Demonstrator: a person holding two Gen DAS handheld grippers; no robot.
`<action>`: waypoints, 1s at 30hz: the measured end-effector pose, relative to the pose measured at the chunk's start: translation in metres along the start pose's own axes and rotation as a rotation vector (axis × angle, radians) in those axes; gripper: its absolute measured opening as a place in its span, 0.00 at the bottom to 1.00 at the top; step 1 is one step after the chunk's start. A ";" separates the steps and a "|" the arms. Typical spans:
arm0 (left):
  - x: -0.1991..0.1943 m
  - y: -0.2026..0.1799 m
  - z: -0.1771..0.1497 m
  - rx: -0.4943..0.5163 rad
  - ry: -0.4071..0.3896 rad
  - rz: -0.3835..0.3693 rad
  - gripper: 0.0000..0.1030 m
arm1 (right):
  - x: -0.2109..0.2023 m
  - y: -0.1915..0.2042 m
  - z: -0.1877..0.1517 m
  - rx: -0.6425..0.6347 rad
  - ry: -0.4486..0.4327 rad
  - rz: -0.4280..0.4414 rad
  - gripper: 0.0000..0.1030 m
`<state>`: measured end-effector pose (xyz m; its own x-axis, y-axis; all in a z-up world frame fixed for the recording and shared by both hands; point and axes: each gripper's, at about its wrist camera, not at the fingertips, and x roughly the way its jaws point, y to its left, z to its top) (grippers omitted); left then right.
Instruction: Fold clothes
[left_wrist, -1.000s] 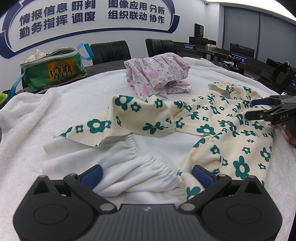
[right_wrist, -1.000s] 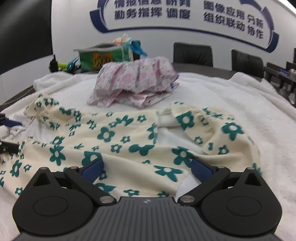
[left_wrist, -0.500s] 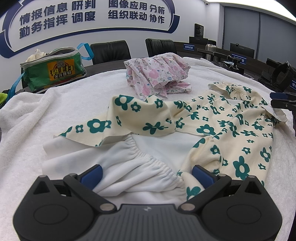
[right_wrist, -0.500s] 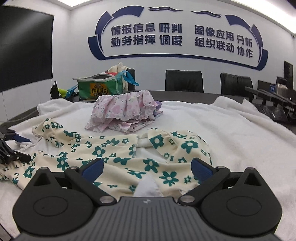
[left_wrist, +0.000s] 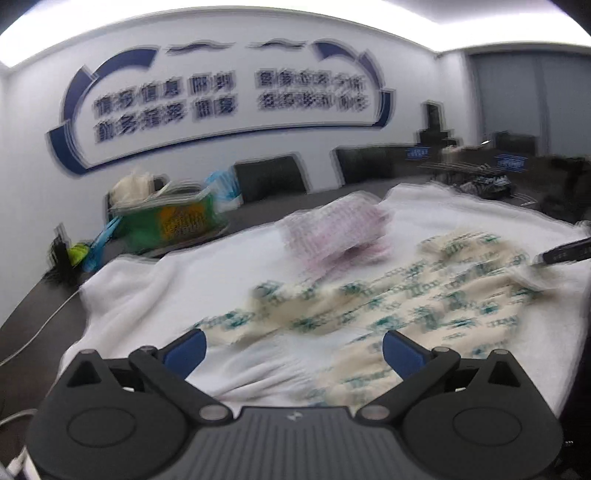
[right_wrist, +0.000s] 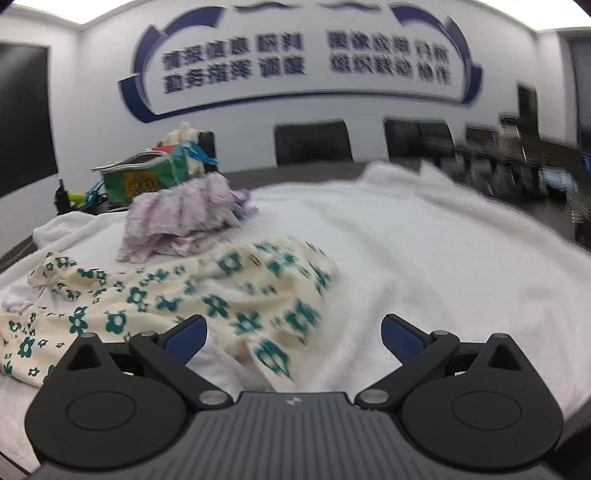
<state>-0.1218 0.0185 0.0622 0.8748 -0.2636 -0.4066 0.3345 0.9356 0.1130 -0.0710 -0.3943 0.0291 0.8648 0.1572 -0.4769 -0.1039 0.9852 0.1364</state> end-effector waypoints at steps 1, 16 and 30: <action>0.004 -0.008 -0.001 0.000 0.002 -0.039 1.00 | 0.002 -0.004 -0.003 0.009 0.013 0.021 0.99; 0.069 -0.008 -0.039 -0.079 0.229 0.070 0.96 | 0.023 0.011 0.012 -0.113 0.104 0.147 0.08; 0.071 -0.015 -0.039 -0.069 0.226 0.102 1.00 | -0.002 0.008 0.022 -0.370 -0.072 0.208 0.80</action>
<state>-0.0780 -0.0050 -0.0037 0.7998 -0.1150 -0.5891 0.2165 0.9707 0.1045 -0.0634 -0.3878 0.0501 0.8372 0.3630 -0.4090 -0.4378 0.8931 -0.1034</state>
